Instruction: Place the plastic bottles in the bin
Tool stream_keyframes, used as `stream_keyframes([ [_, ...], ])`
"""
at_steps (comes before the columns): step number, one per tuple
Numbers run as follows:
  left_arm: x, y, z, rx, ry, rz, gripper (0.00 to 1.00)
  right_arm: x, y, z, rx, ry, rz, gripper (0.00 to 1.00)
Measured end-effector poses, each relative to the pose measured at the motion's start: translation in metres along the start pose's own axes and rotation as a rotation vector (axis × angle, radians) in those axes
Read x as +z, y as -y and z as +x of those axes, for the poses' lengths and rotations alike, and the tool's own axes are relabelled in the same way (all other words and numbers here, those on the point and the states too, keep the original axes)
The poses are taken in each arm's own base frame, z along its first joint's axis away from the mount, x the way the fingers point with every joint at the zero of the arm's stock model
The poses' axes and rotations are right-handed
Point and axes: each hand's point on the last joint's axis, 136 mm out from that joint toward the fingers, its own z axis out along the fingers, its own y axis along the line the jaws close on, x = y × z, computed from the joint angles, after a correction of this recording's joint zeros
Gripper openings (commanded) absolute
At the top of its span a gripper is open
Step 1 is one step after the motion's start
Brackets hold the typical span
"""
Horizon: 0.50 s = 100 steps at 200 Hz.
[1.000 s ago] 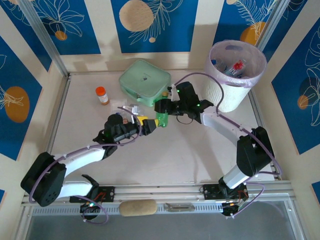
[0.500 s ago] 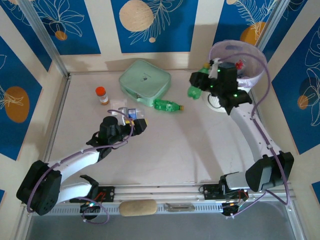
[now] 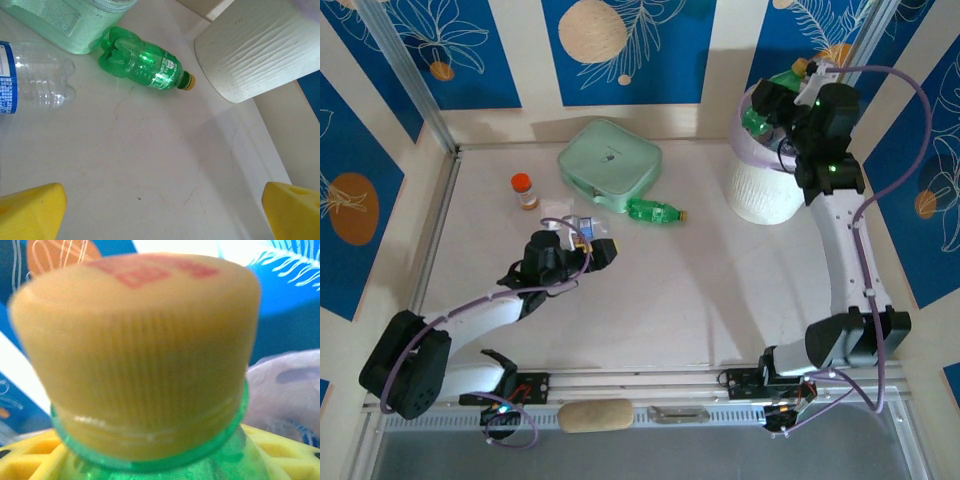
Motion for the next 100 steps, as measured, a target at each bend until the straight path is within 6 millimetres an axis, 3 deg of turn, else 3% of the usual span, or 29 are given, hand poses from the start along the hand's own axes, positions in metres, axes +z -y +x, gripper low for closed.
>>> stream_keyframes([
  [26, 0.000, 0.003, -0.001, 0.002, 0.001, 0.010, 1.00, 0.027, 0.025, -0.006, 0.001, 0.007, 0.061, 0.57],
  [47, 0.000, 0.003, -0.001, 0.002, -0.001, 0.012, 1.00, 0.050, 0.043, 0.000, 0.010, -0.024, 0.101, 0.57],
  [69, 0.000, 0.003, -0.001, 0.002, -0.003, 0.010, 1.00, 0.070, 0.058, 0.017, 0.025, -0.082, 0.133, 0.58],
  [100, -0.004, 0.005, -0.002, 0.003, 0.000, 0.013, 1.00, 0.089, 0.076, 0.056, 0.075, -0.190, 0.165, 0.58],
])
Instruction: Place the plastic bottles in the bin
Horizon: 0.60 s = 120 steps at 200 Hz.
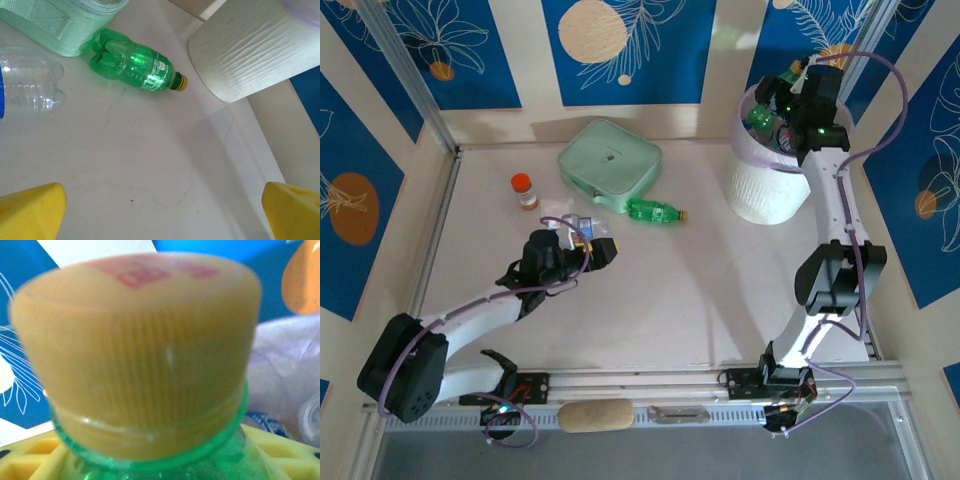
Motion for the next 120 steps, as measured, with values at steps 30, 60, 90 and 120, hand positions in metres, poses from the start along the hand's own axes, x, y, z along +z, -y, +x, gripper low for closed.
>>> stream_keyframes([
  [30, -0.002, 0.000, 0.001, 0.006, -0.005, -0.005, 1.00, 0.018, 0.010, 0.022, 0.045, -0.079, 0.009, 0.67],
  [60, -0.002, -0.002, 0.003, 0.014, -0.012, -0.013, 1.00, 0.022, 0.018, 0.023, 0.086, -0.096, 0.023, 0.79],
  [90, -0.004, -0.003, 0.000, 0.020, 0.001, -0.022, 1.00, 0.019, 0.023, 0.018, 0.123, -0.094, 0.034, 0.87],
  [120, -0.008, -0.002, -0.006, 0.027, 0.030, -0.033, 1.00, 0.007, 0.021, -0.005, 0.109, -0.058, 0.038, 0.89],
])
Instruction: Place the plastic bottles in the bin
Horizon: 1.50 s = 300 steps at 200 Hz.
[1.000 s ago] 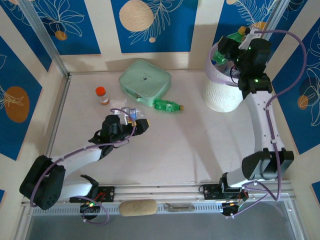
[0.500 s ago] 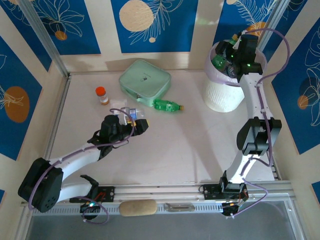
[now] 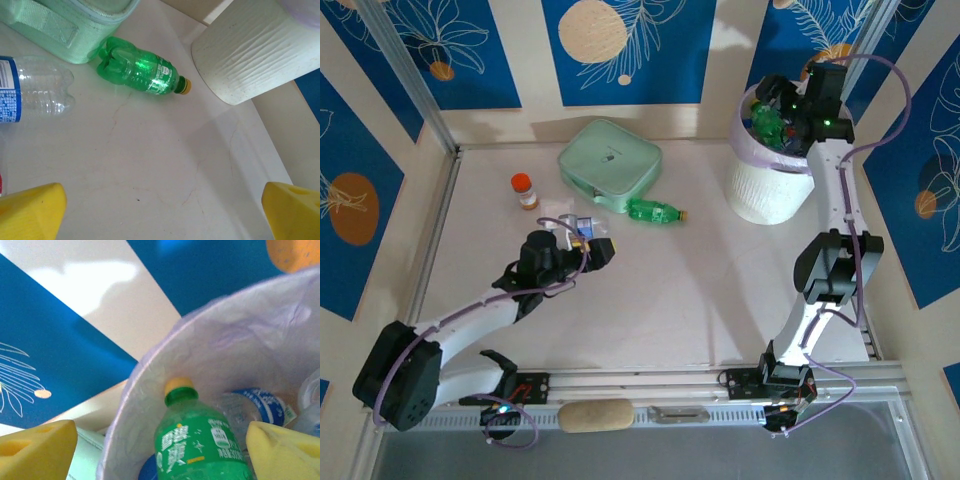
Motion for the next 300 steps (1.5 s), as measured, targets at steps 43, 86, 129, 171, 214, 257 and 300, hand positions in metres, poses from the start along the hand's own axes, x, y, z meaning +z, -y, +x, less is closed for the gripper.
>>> stream_keyframes([
  [43, -0.001, -0.007, -0.003, 0.018, 0.018, -0.042, 1.00, -0.042, -0.013, -0.015, -0.048, 0.071, -0.019, 0.89],
  [86, -0.004, -0.023, -0.008, 0.032, 0.035, -0.098, 1.00, -0.102, -0.047, 0.000, -0.097, 0.127, -0.119, 0.99],
  [129, -0.013, -0.044, -0.044, 0.056, 0.100, -0.186, 1.00, -0.135, -0.089, 0.076, -0.173, 0.032, -0.274, 0.99],
  [171, -0.007, -0.068, -0.083, 0.059, 0.144, -0.258, 1.00, -0.143, -0.106, 0.183, -0.231, -0.152, -0.357, 0.99],
  [214, -0.001, -0.110, -0.085, 0.010, 0.097, -0.345, 1.00, -0.144, -0.092, 0.271, -0.198, -0.279, -0.340, 0.99],
  [257, -0.001, -0.144, -0.078, -0.045, 0.043, -0.398, 1.00, -0.128, -0.086, 0.325, -0.118, -0.351, -0.297, 0.99],
  [300, 0.009, -0.159, -0.056, -0.078, -0.049, -0.398, 1.00, -0.110, -0.100, 0.374, -0.092, -0.440, -0.291, 0.99],
])
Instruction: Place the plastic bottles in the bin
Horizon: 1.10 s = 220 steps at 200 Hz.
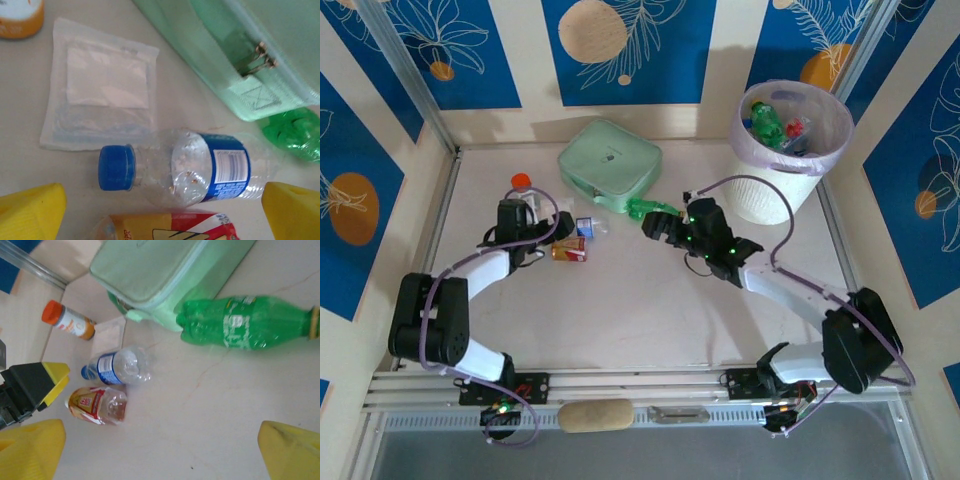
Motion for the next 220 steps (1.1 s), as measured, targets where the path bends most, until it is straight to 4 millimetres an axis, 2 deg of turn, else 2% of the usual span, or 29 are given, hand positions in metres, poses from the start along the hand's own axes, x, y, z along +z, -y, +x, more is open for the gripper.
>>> stream_keyframes([
  [24, 0.008, -0.001, 0.009, 0.000, -0.047, 0.012, 1.00, 0.019, -0.002, 0.016, 0.011, -0.051, 0.013, 0.99],
  [47, 0.009, 0.002, 0.013, -0.007, -0.068, 0.032, 1.00, 0.028, -0.008, 0.018, 0.021, -0.066, 0.006, 0.99],
  [69, 0.008, 0.004, 0.019, -0.018, -0.077, 0.057, 1.00, 0.031, -0.013, 0.016, 0.027, -0.062, -0.008, 0.99],
  [93, 0.003, 0.000, 0.042, -0.045, -0.118, 0.062, 1.00, 0.033, -0.015, 0.014, 0.028, -0.057, -0.018, 0.99],
  [154, -0.024, 0.018, 0.082, 0.013, -0.188, 0.072, 1.00, 0.046, -0.016, 0.019, 0.050, -0.088, -0.018, 0.99],
  [196, -0.026, 0.020, 0.103, 0.099, -0.243, 0.036, 1.00, 0.054, -0.020, 0.022, 0.069, -0.108, -0.031, 0.99],
  [220, -0.025, 0.030, 0.110, 0.166, -0.266, 0.032, 1.00, 0.054, -0.020, 0.022, 0.074, -0.111, -0.032, 0.99],
])
